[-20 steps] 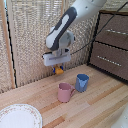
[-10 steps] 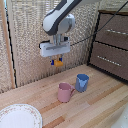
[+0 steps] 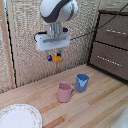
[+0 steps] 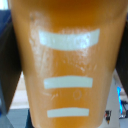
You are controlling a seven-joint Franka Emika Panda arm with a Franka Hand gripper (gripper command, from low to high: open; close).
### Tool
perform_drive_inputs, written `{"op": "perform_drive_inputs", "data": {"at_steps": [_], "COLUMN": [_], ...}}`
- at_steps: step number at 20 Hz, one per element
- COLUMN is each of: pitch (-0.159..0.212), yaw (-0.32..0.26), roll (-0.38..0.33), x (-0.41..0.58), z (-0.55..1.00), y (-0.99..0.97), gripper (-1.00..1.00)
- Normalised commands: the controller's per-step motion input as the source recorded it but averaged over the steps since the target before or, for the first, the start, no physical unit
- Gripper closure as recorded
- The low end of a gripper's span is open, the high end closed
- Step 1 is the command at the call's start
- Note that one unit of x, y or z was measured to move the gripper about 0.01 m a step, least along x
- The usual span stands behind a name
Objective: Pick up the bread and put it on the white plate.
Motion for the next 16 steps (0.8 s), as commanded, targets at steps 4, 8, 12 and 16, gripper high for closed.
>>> {"op": "perform_drive_inputs", "data": {"at_steps": [4,8,12,16], "pitch": [0.000,0.002,0.004,0.000], "yaw": [0.000,0.000,0.000,0.000], "roll": [0.000,0.000,0.000,-0.003], "x": [-0.303,-0.160,-0.111,-0.053], "z": [0.11,0.00,-0.02,-0.15], "y": [0.92,0.98,0.99,1.00], "gripper": [1.00,1.00,1.00,1.00]}}
